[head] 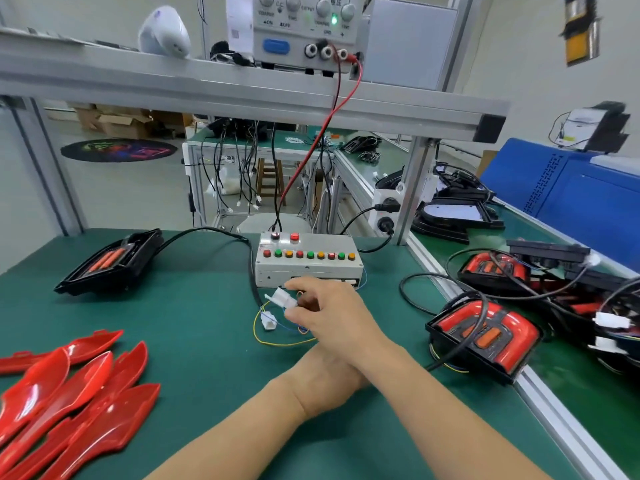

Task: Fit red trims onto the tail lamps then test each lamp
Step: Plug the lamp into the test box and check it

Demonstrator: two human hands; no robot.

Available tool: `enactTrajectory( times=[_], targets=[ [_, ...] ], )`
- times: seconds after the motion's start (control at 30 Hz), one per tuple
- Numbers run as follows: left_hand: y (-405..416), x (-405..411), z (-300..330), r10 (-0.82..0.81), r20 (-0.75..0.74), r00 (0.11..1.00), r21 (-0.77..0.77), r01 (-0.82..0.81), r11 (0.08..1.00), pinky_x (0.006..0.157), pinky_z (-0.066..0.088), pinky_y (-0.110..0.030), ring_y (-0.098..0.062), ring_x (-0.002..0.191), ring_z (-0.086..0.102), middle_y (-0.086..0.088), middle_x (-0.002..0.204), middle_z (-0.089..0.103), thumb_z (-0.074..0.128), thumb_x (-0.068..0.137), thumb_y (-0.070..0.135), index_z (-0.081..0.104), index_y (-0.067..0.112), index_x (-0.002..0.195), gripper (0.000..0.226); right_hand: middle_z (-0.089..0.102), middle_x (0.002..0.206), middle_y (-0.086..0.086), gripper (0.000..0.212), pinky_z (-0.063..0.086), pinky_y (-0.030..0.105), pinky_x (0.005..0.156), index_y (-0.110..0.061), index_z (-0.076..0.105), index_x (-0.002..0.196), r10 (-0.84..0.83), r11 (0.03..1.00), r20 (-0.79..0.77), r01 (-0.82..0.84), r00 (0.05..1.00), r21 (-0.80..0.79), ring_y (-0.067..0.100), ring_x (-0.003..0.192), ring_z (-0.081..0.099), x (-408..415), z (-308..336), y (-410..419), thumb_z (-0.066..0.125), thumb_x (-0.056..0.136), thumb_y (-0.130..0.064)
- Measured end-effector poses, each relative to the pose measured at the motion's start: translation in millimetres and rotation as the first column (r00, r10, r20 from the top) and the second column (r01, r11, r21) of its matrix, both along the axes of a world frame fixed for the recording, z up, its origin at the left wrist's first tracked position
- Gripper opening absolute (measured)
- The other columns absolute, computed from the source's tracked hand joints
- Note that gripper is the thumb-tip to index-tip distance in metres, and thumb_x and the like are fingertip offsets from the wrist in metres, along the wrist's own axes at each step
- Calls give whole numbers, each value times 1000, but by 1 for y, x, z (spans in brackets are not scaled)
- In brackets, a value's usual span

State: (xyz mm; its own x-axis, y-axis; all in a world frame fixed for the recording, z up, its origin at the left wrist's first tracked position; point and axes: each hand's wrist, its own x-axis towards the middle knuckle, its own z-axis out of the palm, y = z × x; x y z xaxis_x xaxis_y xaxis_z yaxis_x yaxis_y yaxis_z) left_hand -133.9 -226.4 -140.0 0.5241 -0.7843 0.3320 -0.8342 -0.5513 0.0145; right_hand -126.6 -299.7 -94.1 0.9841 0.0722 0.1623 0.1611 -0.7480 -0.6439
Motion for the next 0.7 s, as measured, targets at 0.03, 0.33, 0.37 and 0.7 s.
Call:
enactTrajectory(
  times=[0.03, 0.33, 0.37, 0.7],
  targets=[
    [-1, -2, 0, 28, -48, 998, 26, -27, 999, 74, 43, -6, 10, 78, 60, 16, 91, 72, 37, 92, 30, 76, 35, 90, 40, 66, 83, -7, 39, 49, 34, 85, -29, 64, 123, 2, 1000, 7, -2, 1000, 10, 13, 81, 54, 1, -1, 0, 66, 84, -23],
    [-6, 1, -23, -304, 115, 946, -5, 306, 952, 104, 40, -38, -27, 111, 53, -8, 119, 61, 40, 81, 1, 62, 11, 117, 43, 70, 102, -5, 31, 45, 28, 91, -22, 68, 121, 40, 984, 197, -72, 980, 161, 11, 96, 60, -4, -2, -30, 61, 93, -12],
    [1, 0, -22, -329, 157, 931, -26, 337, 941, 103, 41, -39, -27, 110, 54, -8, 114, 64, 44, 77, 2, 67, 11, 111, 43, 69, 107, -5, 31, 45, 27, 93, -21, 68, 121, 19, 979, 214, -62, 977, 194, 10, 100, 60, -6, -3, -38, 60, 93, -10],
    [20, 41, -12, 160, -236, 958, -552, -268, 790, 86, 36, -28, -20, 99, 51, -2, 99, 66, 55, 86, -2, 72, 10, 98, 25, 65, 86, 0, 24, 42, 42, 90, -36, 60, 113, -88, 976, 236, 37, 968, 215, 31, 93, 55, -20, -26, -76, 52, 99, -19]
  ],
)
